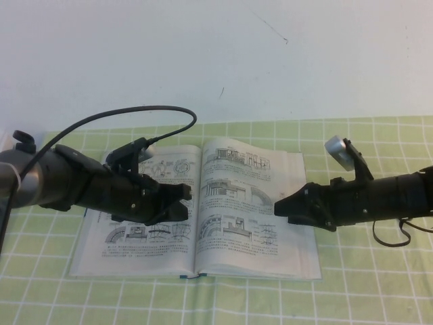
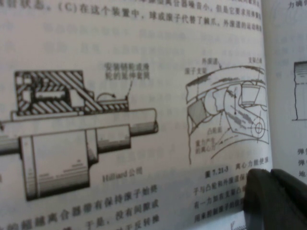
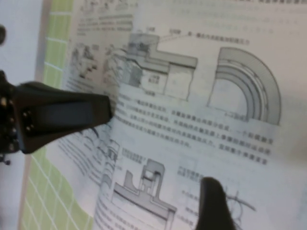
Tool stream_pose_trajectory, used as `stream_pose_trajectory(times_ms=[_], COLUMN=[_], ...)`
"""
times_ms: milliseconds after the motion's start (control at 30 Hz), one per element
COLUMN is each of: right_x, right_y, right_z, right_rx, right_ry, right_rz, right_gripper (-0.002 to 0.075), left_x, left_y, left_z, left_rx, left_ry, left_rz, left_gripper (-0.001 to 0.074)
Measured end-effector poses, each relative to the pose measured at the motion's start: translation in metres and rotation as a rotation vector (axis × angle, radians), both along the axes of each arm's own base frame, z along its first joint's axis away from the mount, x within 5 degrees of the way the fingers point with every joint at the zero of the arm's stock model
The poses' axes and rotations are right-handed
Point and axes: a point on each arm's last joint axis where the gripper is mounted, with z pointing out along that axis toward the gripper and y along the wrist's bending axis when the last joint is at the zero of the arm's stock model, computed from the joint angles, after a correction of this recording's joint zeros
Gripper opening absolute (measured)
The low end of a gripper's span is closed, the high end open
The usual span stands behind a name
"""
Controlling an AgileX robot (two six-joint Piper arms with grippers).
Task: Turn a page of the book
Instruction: Open the closed book
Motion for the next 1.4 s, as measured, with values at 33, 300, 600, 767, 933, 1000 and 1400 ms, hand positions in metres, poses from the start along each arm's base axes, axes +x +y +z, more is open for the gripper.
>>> stream_pose_trajectory(times_ms=[33, 300, 600, 767, 933, 1000, 1400], right_x=[0.0, 0.012, 0.022, 0.021, 0.021, 0.02, 0.025], right_y=[0.0, 0.004, -0.002, 0.0, 0.007, 0.013, 0.03], right_z=[-0.001, 0.013, 0.028, 0.023, 0.015, 0.015, 0.016], right_rx=[0.012, -0.05, -0.221, -0.23, -0.221, -0.203, -0.086], right_ry=[-0.002, -0.046, 0.012, 0.034, 0.05, 0.047, -0.065], right_rz=[-0.003, 0.142, 0.254, 0.257, 0.267, 0.267, 0.258], right_gripper=[0.0408, 0.0408, 0.0408, 0.0408, 0.0407, 0.0407, 0.0407], left_x=[0.0, 0.001, 0.001, 0.001, 0.001, 0.001, 0.0], left_y=[0.0, -0.001, -0.001, -0.001, -0.001, -0.001, -0.001], left_z=[0.0, 0.0, 0.0, 0.0, 0.0, 0.0, 0.0], left_rx=[0.0, -0.01, -0.007, -0.005, -0.005, -0.005, -0.004], left_ry=[-0.005, -0.007, -0.013, -0.016, -0.016, -0.016, -0.02], left_rz=[-0.004, -0.001, -0.009, -0.013, -0.013, -0.013, -0.023], left_gripper=[-0.0004, -0.0004, -0.0004, -0.0004, -0.0004, -0.0004, -0.0004])
